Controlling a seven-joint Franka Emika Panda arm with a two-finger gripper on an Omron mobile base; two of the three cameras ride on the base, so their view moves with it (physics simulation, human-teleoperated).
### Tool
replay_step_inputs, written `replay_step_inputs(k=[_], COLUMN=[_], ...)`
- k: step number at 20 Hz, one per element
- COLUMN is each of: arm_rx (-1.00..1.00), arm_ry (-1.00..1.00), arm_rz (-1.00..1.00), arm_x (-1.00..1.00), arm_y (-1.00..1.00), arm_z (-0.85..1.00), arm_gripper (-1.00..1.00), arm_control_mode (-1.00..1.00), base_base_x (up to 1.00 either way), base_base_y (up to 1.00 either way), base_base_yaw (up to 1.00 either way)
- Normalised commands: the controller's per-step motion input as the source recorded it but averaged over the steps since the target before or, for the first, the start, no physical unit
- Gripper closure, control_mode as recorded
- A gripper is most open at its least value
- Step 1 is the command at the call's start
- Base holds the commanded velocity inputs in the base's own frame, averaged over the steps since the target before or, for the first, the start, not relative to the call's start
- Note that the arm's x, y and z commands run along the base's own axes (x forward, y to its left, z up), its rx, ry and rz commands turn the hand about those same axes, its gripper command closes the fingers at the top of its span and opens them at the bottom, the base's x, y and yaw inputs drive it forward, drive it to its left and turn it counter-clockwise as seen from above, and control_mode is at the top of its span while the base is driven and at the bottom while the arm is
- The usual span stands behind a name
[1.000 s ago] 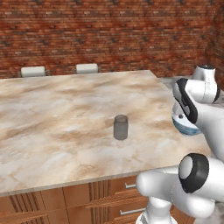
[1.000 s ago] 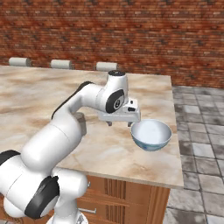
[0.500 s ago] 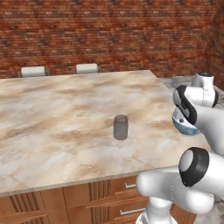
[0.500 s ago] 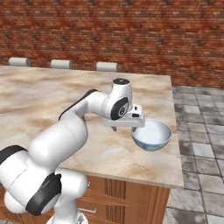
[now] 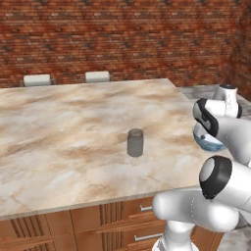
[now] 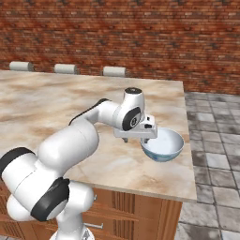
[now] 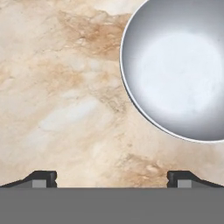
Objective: Pick the jar and bowl and place them in the sink. Then turn on the water.
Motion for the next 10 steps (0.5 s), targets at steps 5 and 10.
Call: replay_step_inputs(k=[5,10], arm_rx=[0.0,0.0], arm_ry=[0.0,0.0], arm_rz=[0.0,0.0], arm_x=[0.19,0.23], arm_y=[-0.01,-0.02], arm_z=[-0.18,-0.18], arm_gripper=[-1.0,-1.0], arm_control_mode=[-1.0,-1.0], base_base_x=[0.0,0.0], base_base_y=[0.0,0.0], base_base_yaw=[0.0,0.0])
